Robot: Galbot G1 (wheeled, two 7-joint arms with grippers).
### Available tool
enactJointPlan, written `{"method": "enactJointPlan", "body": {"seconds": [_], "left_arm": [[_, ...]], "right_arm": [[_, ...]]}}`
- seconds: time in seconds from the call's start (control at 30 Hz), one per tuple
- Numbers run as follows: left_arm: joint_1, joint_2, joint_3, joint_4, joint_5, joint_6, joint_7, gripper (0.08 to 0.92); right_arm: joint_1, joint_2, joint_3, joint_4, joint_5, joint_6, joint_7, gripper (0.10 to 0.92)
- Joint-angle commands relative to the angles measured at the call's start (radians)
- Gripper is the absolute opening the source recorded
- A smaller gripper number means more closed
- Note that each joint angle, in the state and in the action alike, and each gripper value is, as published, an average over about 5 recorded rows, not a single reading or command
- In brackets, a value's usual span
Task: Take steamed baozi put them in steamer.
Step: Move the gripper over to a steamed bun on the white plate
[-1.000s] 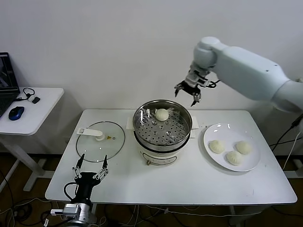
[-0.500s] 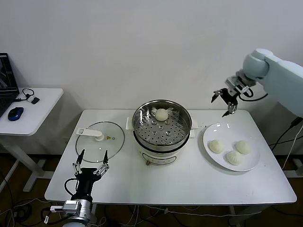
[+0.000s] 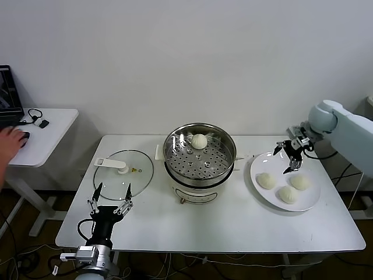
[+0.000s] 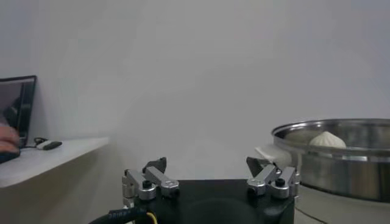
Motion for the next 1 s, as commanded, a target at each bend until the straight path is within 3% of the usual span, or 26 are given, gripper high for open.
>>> {"method": "enactJointPlan", "body": {"seconds": [0.03, 1.0], "left_arm": [[0.009, -0.001, 0.000, -0.005, -0.007, 0.003, -0.003, 0.823], [0.008, -0.001, 0.004, -0.010, -0.041, 0.026, -0.002, 0.823]], "right_arm": [[-0.126, 0.076, 0.099, -0.106, -0.084, -0.009, 0.028, 0.823], [-0.179, 0.209, 0.194, -0.252, -0.151, 0.032, 0.017, 0.823]]}}
